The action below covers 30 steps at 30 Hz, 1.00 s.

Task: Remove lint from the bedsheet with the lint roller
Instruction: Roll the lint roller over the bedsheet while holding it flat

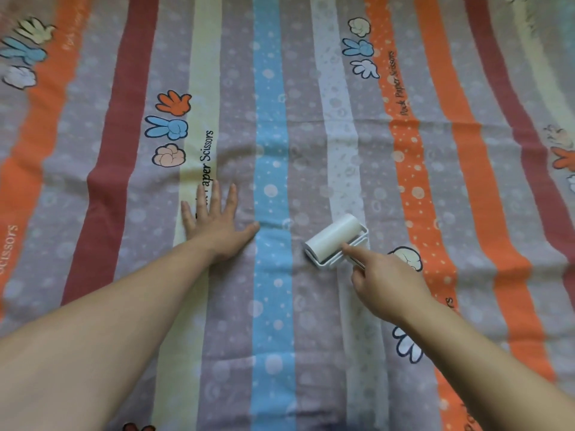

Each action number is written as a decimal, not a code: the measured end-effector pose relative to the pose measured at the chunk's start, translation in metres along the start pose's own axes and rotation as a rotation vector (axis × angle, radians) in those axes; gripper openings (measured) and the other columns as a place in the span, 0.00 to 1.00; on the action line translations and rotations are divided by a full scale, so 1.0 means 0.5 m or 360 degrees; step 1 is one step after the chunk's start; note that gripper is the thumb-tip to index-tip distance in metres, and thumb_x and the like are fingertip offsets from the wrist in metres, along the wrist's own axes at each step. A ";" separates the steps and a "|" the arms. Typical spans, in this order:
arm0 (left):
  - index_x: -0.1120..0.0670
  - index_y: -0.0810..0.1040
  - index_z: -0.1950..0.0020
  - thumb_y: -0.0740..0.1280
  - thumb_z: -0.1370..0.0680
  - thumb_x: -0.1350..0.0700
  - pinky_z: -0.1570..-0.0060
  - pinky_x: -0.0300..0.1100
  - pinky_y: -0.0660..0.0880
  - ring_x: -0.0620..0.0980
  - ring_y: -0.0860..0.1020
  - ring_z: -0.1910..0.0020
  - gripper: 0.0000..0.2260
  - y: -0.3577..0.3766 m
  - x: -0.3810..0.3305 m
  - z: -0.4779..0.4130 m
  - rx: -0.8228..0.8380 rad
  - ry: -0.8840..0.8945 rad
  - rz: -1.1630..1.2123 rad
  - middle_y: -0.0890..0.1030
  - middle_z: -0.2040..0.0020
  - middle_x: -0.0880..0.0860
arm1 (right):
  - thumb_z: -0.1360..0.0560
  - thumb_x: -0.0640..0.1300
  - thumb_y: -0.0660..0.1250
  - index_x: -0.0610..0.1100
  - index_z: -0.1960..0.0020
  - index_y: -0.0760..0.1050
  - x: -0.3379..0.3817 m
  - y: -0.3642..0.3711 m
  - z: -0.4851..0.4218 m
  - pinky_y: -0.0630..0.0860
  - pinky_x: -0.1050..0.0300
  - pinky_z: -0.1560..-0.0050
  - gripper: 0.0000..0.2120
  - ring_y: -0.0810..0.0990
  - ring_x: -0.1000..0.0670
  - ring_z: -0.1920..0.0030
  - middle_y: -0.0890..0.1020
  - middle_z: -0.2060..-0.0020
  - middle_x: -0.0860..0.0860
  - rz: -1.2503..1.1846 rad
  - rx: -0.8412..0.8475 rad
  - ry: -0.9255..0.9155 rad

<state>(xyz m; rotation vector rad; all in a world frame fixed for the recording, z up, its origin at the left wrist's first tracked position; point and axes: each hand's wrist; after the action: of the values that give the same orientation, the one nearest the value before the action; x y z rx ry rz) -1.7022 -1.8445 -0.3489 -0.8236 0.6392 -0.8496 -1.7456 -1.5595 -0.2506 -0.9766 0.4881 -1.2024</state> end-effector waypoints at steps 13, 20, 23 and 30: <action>0.47 0.38 0.17 0.54 0.22 0.28 0.22 0.60 0.37 0.53 0.32 0.20 0.43 0.001 0.049 0.055 -0.0097 -0.0081 -0.0081 0.32 0.18 0.49 | 0.21 0.45 0.61 0.63 0.39 0.76 -0.088 -0.112 0.092 0.63 0.64 0.77 0.16 0.66 0.55 0.80 0.79 0.71 0.56 -0.0411 0.0377 0.0197; 0.48 0.33 0.19 0.56 0.33 0.18 0.24 0.59 0.33 0.55 0.28 0.22 0.57 -0.030 0.132 0.029 -0.0111 -0.0238 0.0029 0.29 0.20 0.52 | 0.22 0.46 0.60 0.65 0.35 0.72 0.103 -0.134 0.011 0.64 0.66 0.73 0.20 0.70 0.56 0.74 0.80 0.62 0.56 -0.0355 -0.0017 -0.0056; 0.46 0.31 0.20 0.55 0.34 0.17 0.26 0.60 0.29 0.54 0.24 0.24 0.57 -0.023 0.150 0.020 -0.0062 -0.0173 0.0058 0.26 0.21 0.51 | 0.21 0.45 0.59 0.59 0.29 0.70 0.216 -0.084 -0.087 0.72 0.61 0.56 0.22 0.80 0.48 0.52 0.80 0.40 0.51 -0.0389 -0.0197 -0.0174; 0.45 0.29 0.20 0.50 0.28 0.21 0.29 0.58 0.24 0.52 0.20 0.27 0.49 -0.004 0.170 0.000 -0.0042 -0.0079 0.0093 0.23 0.23 0.50 | 0.20 0.43 0.56 0.54 0.25 0.63 0.340 -0.020 -0.265 0.69 0.54 0.49 0.24 0.74 0.40 0.38 0.77 0.35 0.45 -0.0194 -0.0235 -0.0185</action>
<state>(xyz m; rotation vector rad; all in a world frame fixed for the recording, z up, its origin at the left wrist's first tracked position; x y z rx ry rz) -1.6592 -1.9170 -0.3611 -0.8437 0.6289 -0.7666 -1.7974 -1.7667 -0.2831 -1.2102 0.4345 -1.2231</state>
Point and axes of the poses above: each hand's wrist, its own z-axis away from the middle knuckle, its own y-axis out of the palm, x = y × z
